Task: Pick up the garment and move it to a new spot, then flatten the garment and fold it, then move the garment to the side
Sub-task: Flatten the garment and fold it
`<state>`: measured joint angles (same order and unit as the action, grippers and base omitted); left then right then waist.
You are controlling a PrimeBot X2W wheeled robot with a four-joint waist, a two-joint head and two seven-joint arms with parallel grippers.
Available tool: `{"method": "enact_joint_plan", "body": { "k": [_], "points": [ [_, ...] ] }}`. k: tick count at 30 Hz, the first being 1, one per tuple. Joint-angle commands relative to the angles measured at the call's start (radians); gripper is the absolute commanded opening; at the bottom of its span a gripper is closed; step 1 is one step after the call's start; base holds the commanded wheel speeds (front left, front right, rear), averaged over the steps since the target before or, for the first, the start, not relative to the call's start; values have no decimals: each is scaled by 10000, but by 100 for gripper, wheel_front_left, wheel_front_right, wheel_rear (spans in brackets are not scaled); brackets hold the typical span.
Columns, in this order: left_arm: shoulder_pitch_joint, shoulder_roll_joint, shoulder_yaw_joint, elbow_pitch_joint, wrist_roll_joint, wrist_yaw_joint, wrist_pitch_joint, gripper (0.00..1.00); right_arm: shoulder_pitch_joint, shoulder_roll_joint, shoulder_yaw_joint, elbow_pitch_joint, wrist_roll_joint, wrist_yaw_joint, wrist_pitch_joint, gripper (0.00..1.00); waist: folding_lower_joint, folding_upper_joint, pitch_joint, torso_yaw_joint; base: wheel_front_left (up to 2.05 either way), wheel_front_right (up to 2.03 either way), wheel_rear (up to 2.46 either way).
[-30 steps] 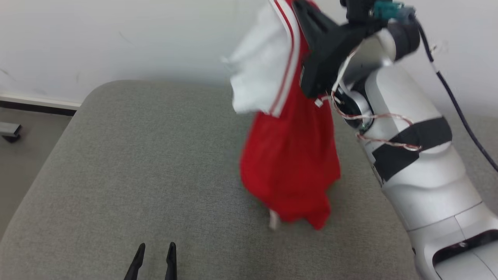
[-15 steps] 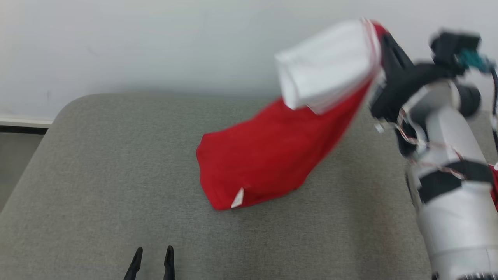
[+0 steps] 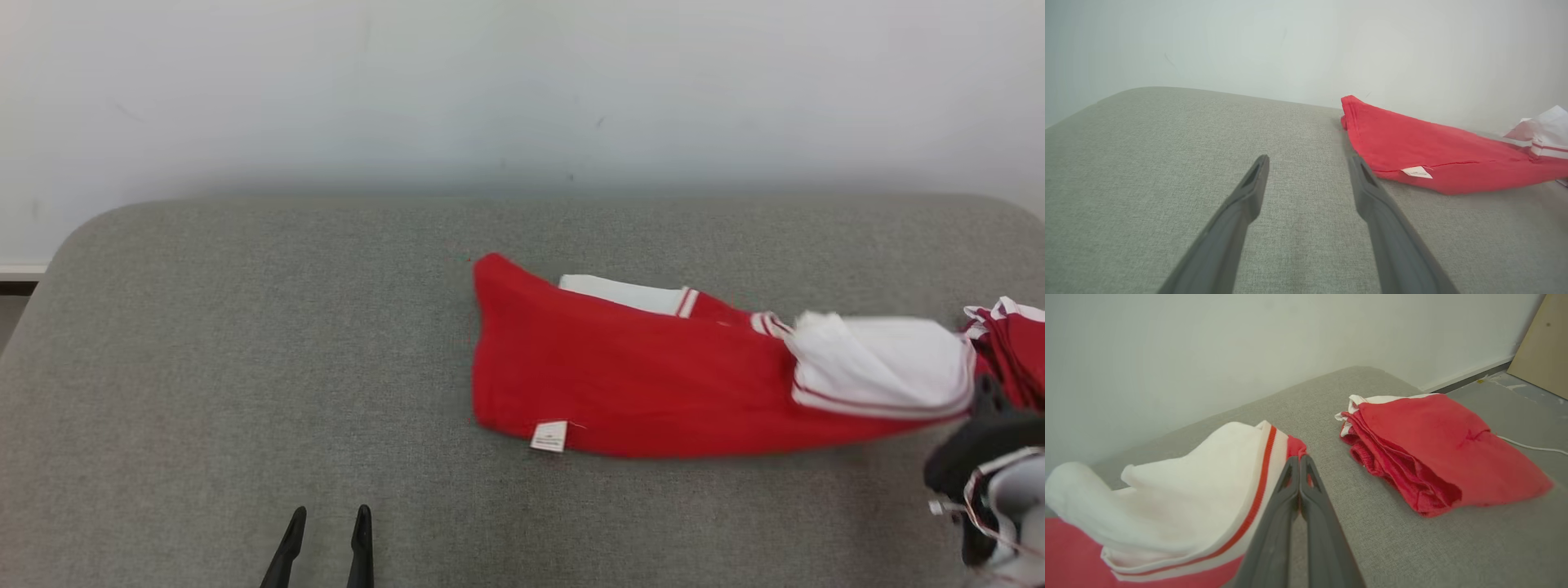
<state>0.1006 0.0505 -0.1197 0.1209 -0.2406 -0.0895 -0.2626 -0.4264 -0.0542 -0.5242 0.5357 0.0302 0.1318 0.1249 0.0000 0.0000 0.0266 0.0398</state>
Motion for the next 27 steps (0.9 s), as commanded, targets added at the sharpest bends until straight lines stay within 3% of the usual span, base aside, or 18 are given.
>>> {"method": "enact_joint_plan", "body": {
  "k": [1,3,4,5,6,15,22,27],
  "points": [
    [-74,-1,3,26,54,-50,-31,100,313,16,-211,-101,-112,-22,54,0,0,0,52,-42,0,0,0],
    [-135,-1,-8,49,80,-57,-31,100,680,37,-490,-137,-15,-22,115,0,0,0,76,-40,0,0,0],
    [-159,0,-7,62,94,-66,-31,100,833,42,-543,-63,65,-22,108,39,0,0,84,-35,0,0,0],
    [-179,0,3,74,115,-79,-31,100,977,42,-605,34,63,-22,106,93,0,0,88,-33,0,0,0],
    [-193,0,16,89,134,-99,-31,100,1073,33,-643,113,122,-22,58,100,0,0,86,-30,0,0,0],
    [9,-2,146,153,241,-162,-31,100,1686,32,-92,-185,121,-22,-491,100,0,0,-144,-111,0,0,0],
    [242,-2,87,176,205,-168,-31,100,2479,38,1353,-2002,-153,-22,-899,100,0,0,-473,-140,0,0,0],
    [334,0,82,151,138,-102,-31,100,2949,31,1892,-3001,-220,-23,-597,100,0,0,-615,-142,0,0,0]
  ]
}}
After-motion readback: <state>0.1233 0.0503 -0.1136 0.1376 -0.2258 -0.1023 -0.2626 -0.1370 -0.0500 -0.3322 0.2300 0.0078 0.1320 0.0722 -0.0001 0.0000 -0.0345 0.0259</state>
